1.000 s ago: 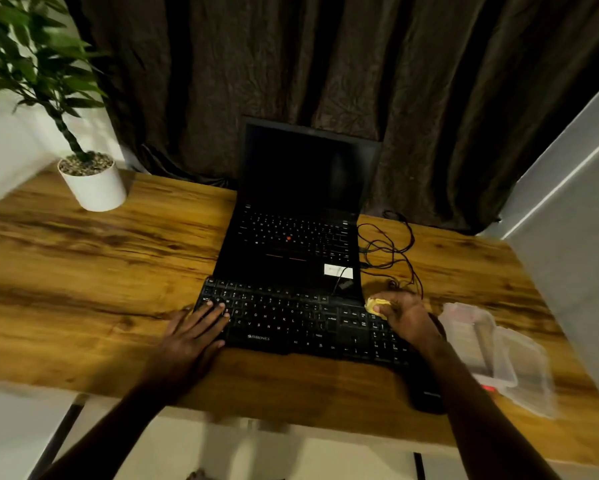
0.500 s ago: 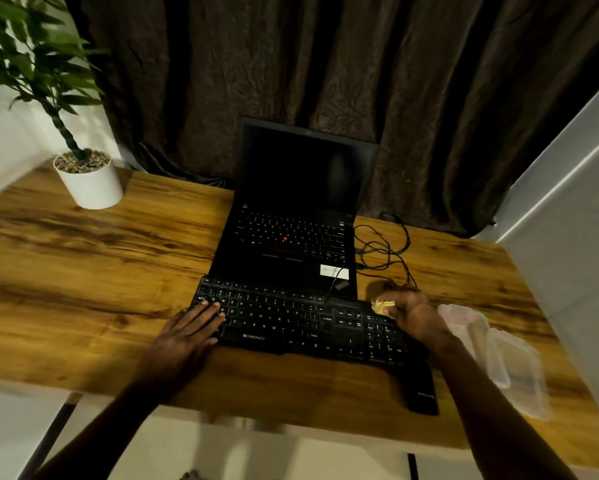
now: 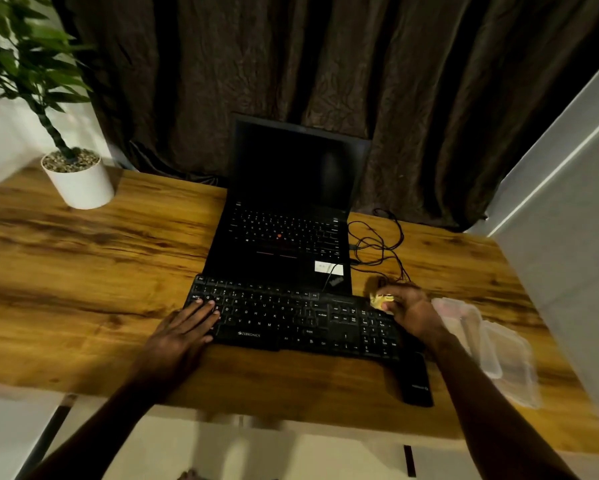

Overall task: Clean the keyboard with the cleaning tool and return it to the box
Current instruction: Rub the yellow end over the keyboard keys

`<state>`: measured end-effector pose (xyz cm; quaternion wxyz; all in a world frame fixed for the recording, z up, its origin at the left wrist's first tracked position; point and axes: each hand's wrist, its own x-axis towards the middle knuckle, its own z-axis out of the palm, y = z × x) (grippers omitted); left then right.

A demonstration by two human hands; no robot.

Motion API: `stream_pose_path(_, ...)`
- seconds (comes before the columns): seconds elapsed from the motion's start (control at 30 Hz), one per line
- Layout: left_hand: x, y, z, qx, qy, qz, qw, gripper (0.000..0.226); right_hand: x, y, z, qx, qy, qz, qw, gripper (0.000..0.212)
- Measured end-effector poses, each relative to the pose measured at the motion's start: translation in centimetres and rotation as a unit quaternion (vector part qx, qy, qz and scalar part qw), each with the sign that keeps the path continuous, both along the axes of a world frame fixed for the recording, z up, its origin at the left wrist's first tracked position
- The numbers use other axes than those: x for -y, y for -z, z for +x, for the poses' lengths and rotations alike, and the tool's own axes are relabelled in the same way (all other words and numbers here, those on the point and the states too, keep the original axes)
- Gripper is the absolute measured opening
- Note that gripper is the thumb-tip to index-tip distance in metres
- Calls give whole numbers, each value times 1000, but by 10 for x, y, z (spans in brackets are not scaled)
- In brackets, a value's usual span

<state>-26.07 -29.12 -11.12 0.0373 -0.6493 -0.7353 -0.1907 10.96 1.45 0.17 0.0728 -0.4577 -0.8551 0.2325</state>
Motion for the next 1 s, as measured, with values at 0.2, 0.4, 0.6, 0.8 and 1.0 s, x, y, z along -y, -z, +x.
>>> stream_pose_path(0.2,0,-3,3,4,-3,2,1000,51,-12,7,23,78,49,49,995,31)
stream_pose_path(0.4,0,-5,5,17,-2,3,1000,52,15,10,-12,9,-62,47,997,39)
stream_pose_path(0.6,0,-3,3,16,1,-7,1000,53,18,10,4,17,-37,43,998,35)
stream_pose_path(0.8,0,-5,3,15,-2,1,1000,52,23,5,-9,21,-66,103,992,32)
stream_pose_path(1.0,1,-7,4,29,-8,10,999,50,20,3,10,47,-81,142,986,35)
